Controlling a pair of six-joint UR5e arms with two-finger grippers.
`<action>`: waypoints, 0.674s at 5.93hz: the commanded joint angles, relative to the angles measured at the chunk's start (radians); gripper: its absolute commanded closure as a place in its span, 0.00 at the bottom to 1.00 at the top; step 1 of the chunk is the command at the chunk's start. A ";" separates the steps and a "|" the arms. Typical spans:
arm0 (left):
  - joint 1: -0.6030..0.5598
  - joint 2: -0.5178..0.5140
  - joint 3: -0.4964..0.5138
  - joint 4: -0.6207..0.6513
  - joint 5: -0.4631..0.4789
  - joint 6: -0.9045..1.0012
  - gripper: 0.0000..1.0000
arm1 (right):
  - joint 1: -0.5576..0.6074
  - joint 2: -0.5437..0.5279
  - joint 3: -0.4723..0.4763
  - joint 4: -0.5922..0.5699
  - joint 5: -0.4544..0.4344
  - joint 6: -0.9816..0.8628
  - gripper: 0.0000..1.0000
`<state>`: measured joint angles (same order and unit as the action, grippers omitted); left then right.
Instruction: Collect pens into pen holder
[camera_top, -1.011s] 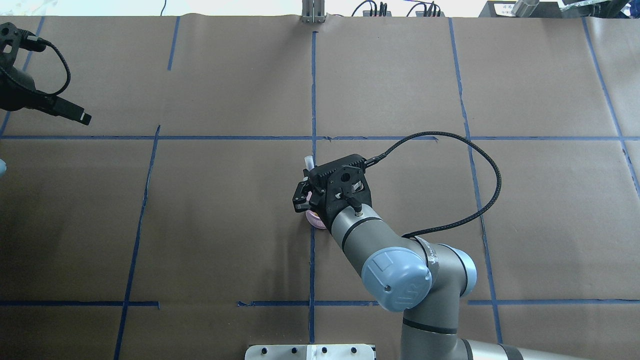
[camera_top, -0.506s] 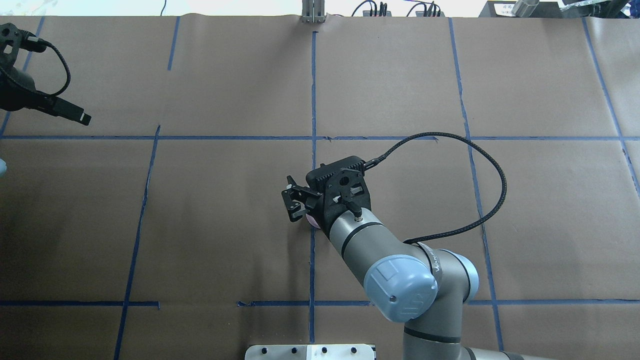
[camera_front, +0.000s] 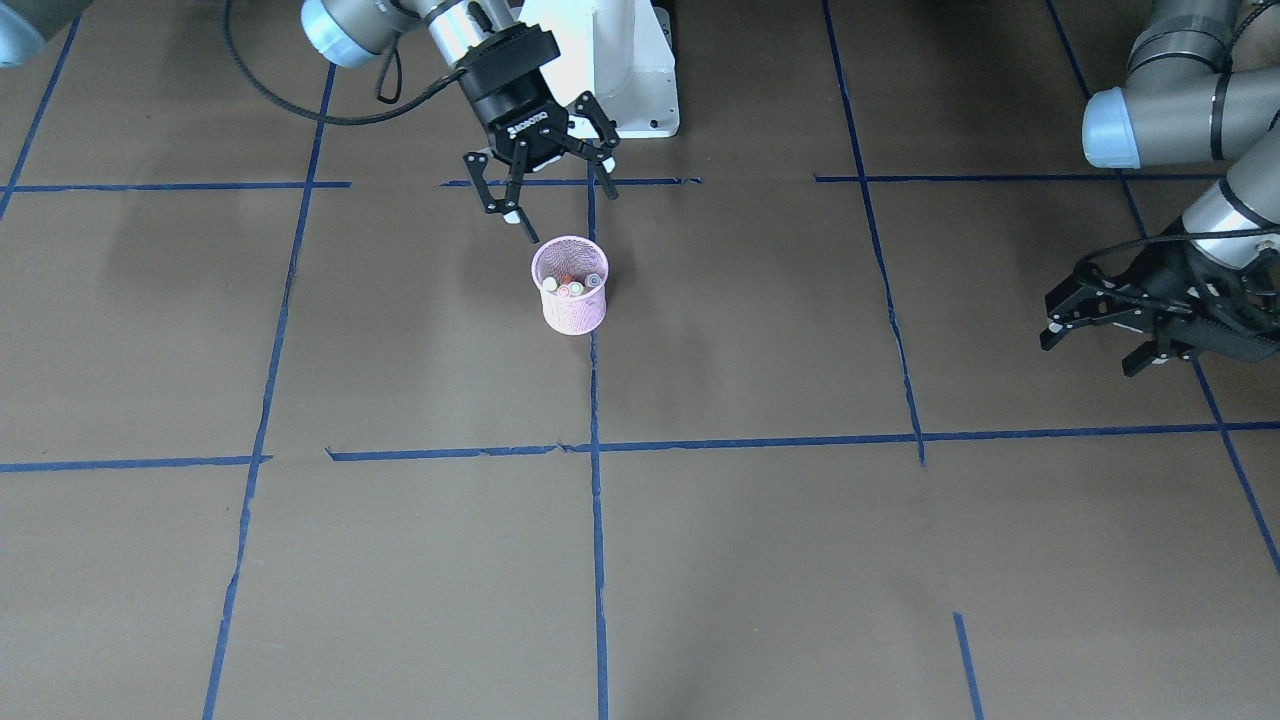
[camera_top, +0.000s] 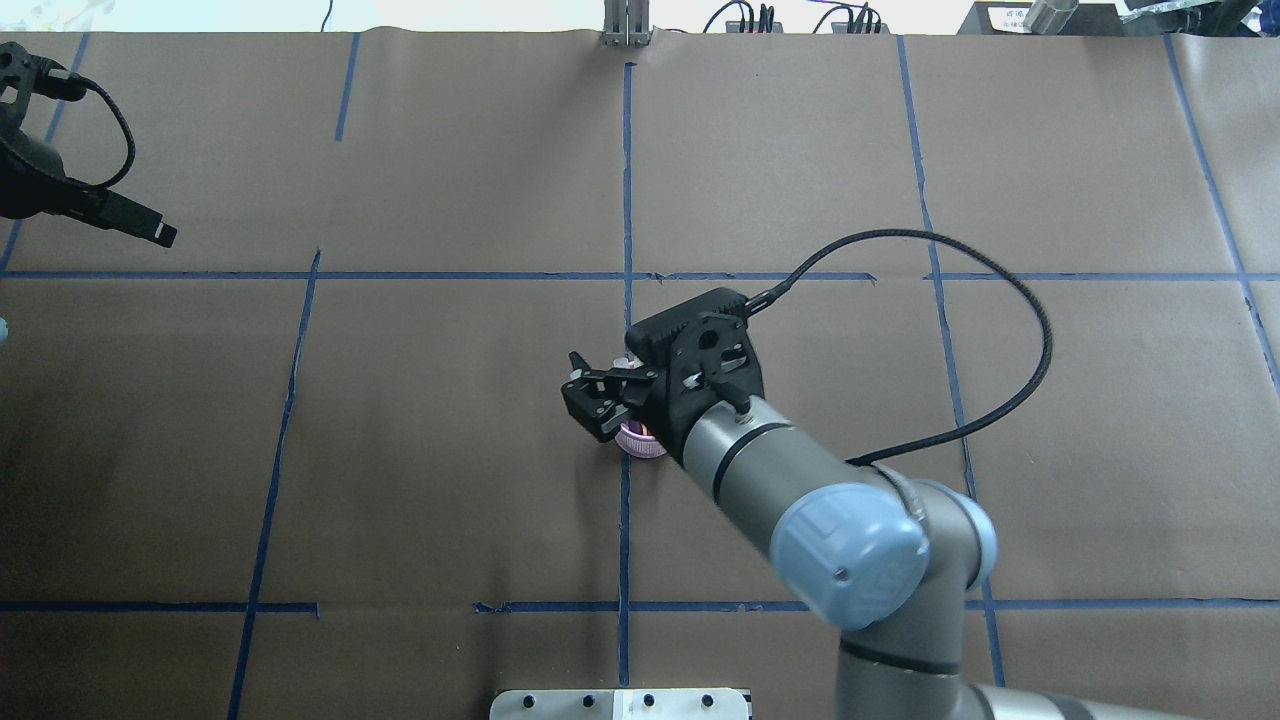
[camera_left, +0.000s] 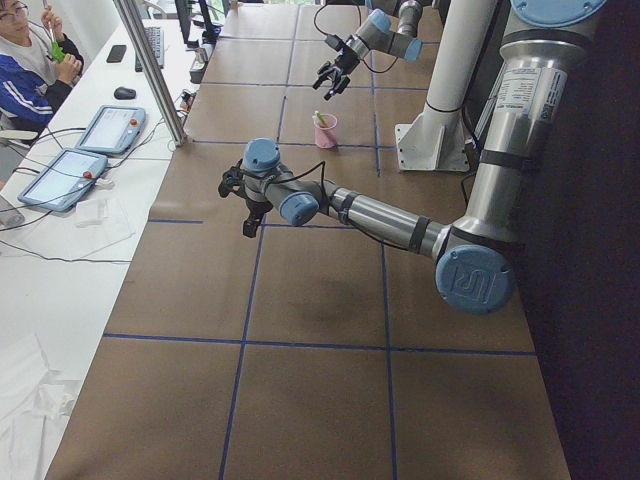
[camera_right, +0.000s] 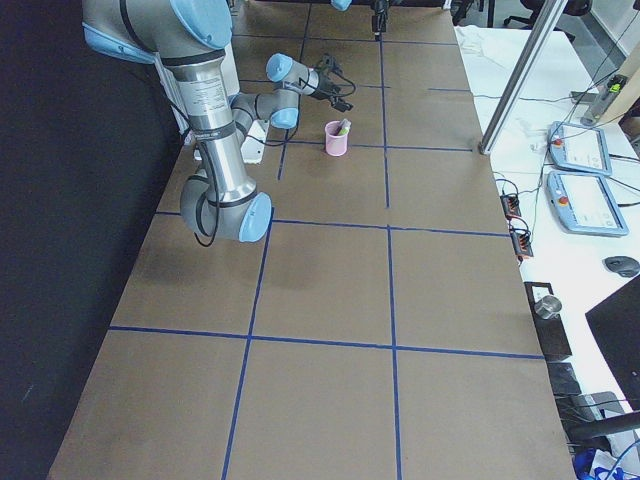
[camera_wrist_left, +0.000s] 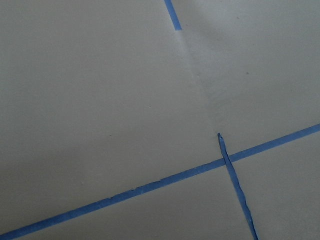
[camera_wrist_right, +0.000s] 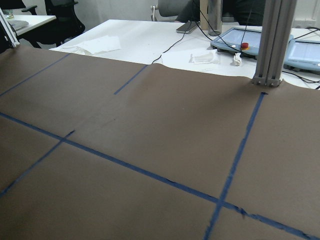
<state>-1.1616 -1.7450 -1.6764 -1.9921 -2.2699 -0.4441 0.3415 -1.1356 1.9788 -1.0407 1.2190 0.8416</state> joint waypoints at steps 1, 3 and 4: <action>-0.062 -0.001 0.006 0.140 -0.005 0.123 0.00 | 0.181 -0.073 0.068 -0.174 0.252 -0.001 0.00; -0.168 -0.001 0.029 0.281 -0.010 0.223 0.00 | 0.589 -0.124 -0.077 -0.246 0.875 -0.101 0.00; -0.226 0.002 0.079 0.317 -0.010 0.276 0.00 | 0.720 -0.142 -0.215 -0.243 1.019 -0.242 0.00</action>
<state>-1.3357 -1.7449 -1.6347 -1.7151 -2.2787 -0.2144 0.9102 -1.2608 1.8827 -1.2758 2.0410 0.7138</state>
